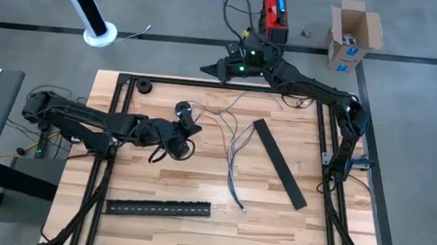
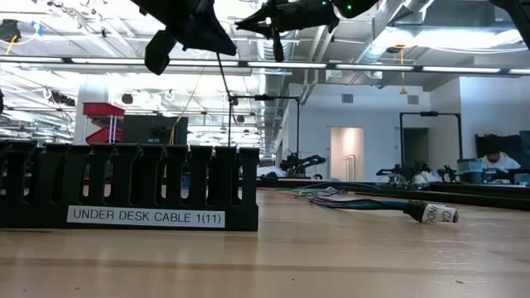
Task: Ziptie cables
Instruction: Wrap the cable wires with the black zip tie
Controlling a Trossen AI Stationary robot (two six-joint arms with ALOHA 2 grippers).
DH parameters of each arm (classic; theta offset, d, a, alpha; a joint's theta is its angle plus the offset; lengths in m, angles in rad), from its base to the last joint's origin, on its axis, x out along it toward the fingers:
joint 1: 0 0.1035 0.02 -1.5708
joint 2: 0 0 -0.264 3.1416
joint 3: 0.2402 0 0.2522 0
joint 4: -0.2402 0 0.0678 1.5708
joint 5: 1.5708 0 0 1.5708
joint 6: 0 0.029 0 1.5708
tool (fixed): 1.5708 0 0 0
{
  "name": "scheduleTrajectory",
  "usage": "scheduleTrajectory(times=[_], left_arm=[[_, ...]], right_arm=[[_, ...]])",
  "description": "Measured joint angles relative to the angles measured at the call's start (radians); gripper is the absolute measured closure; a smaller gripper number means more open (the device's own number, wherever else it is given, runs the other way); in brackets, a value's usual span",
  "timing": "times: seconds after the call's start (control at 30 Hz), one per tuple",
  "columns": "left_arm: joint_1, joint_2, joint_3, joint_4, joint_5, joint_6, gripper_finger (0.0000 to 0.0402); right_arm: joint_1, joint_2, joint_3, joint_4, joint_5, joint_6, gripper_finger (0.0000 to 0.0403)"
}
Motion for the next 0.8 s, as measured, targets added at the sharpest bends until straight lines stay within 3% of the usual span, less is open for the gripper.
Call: scheduleTrajectory(times=[0.2, 0.43, 0.6, 0.67, 0.8], left_arm=[[0.0, -0.088, 0.0, 0.013, -0.028, 0.026, 0.0401], [0.0, -0.189, 0.0, 0.0, -0.056, 0.03, 0.0401], [-0.001, -0.2, 0.0, -0.055, -0.11, 0.045, 0.0401], [0.0, -0.199, 0.0, -0.084, -0.139, 0.057, 0.0401], [0.016, -0.199, 0.0, -0.102, -0.186, 0.078, 0.0401]], right_arm=[[-0.006, 0.001, 0.0, -0.254, -0.013, -0.168, 0.0385], [0.041, 0.001, 0.0, -0.399, -0.019, -0.548, 0.0313], [0.081, 0.001, 0.0, -0.468, 0.128, -0.739, 0.0239], [0.092, 0.001, 0.0, -0.455, 0.166, -0.733, 0.0212], [0.095, 0.003, -0.049, -0.253, 0.132, -0.471, 0.0187]])
